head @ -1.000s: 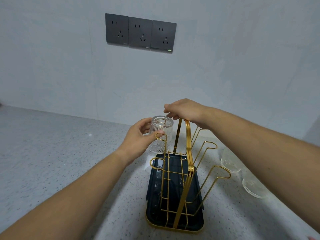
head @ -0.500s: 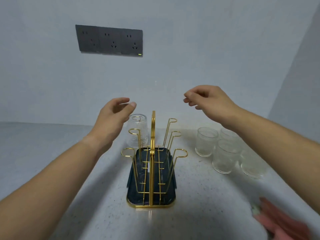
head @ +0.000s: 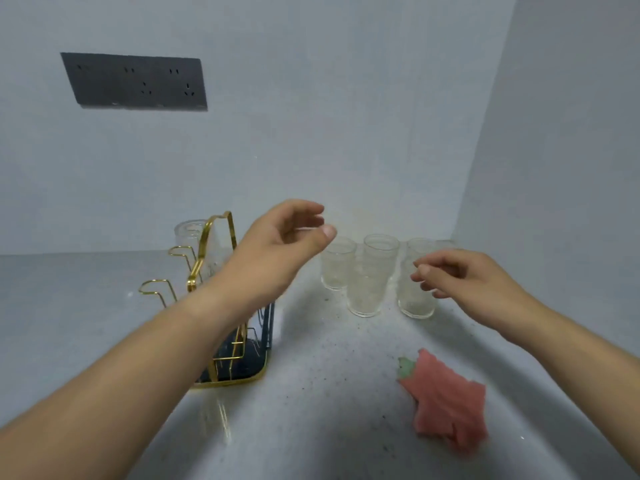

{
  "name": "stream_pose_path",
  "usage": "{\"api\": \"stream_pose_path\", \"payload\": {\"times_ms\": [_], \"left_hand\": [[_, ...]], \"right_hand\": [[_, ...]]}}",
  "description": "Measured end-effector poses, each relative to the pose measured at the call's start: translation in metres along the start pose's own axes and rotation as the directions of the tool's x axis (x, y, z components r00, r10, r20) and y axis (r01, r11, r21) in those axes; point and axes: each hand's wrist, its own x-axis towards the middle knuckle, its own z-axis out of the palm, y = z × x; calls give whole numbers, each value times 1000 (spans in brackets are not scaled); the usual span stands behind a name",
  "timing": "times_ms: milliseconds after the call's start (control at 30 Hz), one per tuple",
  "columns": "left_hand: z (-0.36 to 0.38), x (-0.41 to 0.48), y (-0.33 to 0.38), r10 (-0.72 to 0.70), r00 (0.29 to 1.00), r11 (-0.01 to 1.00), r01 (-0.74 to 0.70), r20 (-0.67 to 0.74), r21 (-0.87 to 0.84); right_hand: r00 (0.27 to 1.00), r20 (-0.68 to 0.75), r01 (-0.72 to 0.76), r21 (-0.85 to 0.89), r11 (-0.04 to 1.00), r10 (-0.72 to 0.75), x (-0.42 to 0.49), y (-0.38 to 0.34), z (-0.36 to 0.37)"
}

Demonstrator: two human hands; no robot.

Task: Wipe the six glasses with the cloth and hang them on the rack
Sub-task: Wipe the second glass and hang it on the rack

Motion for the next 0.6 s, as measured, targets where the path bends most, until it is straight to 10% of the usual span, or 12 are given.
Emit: {"api": "stream_pose_path", "payload": {"times_ms": [233,600], "left_hand": [[74,7,-79,-329,938,940,314,109,134],[107,58,-154,-291,952,943,268,98,199]], "right_hand": [[987,110,-127,119,985,114,-3,42,29],[981,119,-185,359,915,152,43,83,81]]}}
